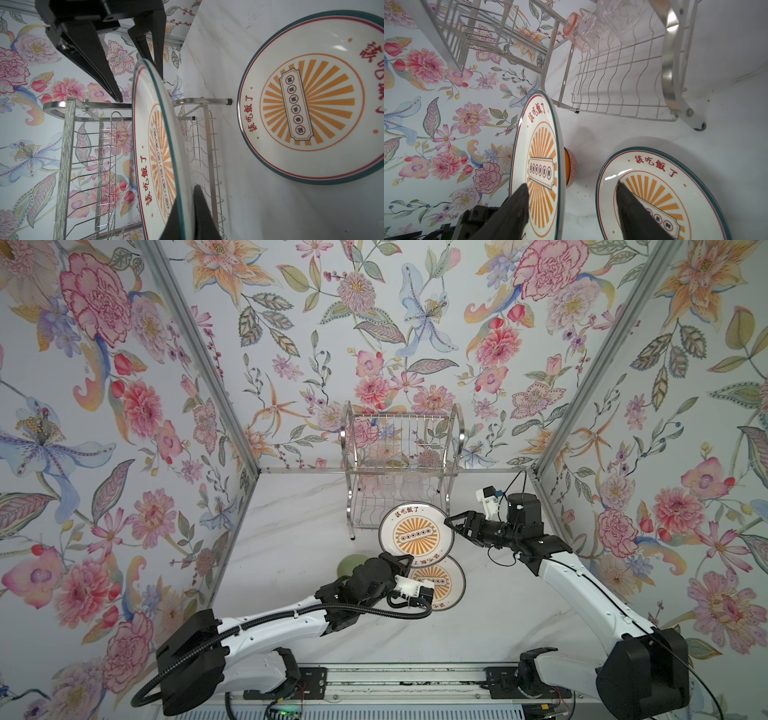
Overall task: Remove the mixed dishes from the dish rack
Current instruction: 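Close the right gripper on the sunburst plate's rim while the left holds it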
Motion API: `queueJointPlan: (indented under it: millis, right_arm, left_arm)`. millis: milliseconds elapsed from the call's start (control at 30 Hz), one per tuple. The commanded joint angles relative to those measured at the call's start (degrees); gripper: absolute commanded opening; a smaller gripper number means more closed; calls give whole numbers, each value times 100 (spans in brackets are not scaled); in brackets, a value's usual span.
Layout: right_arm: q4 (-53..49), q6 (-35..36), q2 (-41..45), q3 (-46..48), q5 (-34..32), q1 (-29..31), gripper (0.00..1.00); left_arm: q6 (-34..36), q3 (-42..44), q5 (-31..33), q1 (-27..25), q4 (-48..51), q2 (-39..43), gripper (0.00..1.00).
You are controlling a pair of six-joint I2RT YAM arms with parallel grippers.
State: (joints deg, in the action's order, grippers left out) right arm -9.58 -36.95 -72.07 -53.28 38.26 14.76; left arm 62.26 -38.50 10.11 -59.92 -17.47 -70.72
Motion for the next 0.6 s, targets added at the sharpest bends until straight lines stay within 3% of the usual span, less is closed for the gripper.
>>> queueJointPlan:
  millis: [0, 400, 567]
  right_arm:
    - [-2, -31, -163, -158, -73, 95, 59]
    - [-192, -42, -447, -201, -63, 110, 18]
    - [-327, 25, -416, -234, -47, 67, 6]
  left_arm:
    - [135, -105, -129, -73, -544, -81, 0]
    - [223, -245, -123, -81, -595, -376, 0]
    - [216, -281, -141, -81, -702, -429, 0]
